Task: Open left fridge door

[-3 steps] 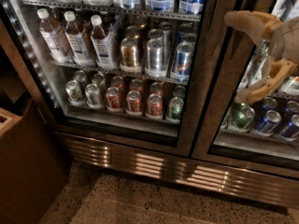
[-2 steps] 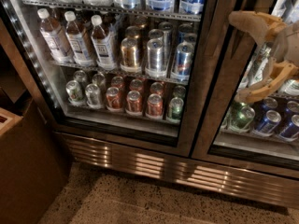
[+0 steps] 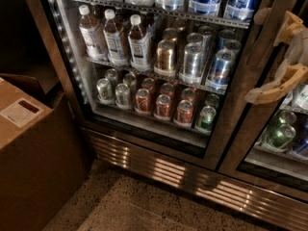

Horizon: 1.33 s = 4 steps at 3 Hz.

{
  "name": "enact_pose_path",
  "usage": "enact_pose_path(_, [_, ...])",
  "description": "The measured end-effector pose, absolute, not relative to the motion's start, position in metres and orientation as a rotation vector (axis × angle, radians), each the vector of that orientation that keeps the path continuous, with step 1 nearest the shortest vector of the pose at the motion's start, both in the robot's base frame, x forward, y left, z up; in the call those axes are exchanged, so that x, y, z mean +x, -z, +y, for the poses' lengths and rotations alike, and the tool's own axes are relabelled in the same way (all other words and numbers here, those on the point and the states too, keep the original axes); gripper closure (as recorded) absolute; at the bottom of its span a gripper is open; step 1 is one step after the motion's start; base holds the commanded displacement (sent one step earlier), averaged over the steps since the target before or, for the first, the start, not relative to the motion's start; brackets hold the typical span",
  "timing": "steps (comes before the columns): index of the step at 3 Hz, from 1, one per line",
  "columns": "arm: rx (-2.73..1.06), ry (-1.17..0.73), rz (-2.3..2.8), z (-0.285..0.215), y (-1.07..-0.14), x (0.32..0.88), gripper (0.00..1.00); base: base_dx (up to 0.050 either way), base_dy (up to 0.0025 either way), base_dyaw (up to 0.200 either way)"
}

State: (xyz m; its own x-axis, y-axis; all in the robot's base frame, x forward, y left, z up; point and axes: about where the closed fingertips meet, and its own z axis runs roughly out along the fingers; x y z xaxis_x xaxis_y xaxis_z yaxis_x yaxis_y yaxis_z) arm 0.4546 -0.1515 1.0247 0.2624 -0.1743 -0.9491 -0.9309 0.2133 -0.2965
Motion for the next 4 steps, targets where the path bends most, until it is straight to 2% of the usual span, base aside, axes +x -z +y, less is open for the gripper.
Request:
enact_pose_path(1, [-1.254,-0.754,1.199,-0.152,-1.025,0.455,0.0,0.0,0.0,0.0])
enact_pose_path(2, [-1.254,-0.754,1.199,-0.16,-1.025,0.453,0.19,0.0,0.0,0.0])
enact_pose_path(4, [-1.254,-0.754,1.199,-0.171,-1.025,0.456,0.65,0.0,0.0,0.0])
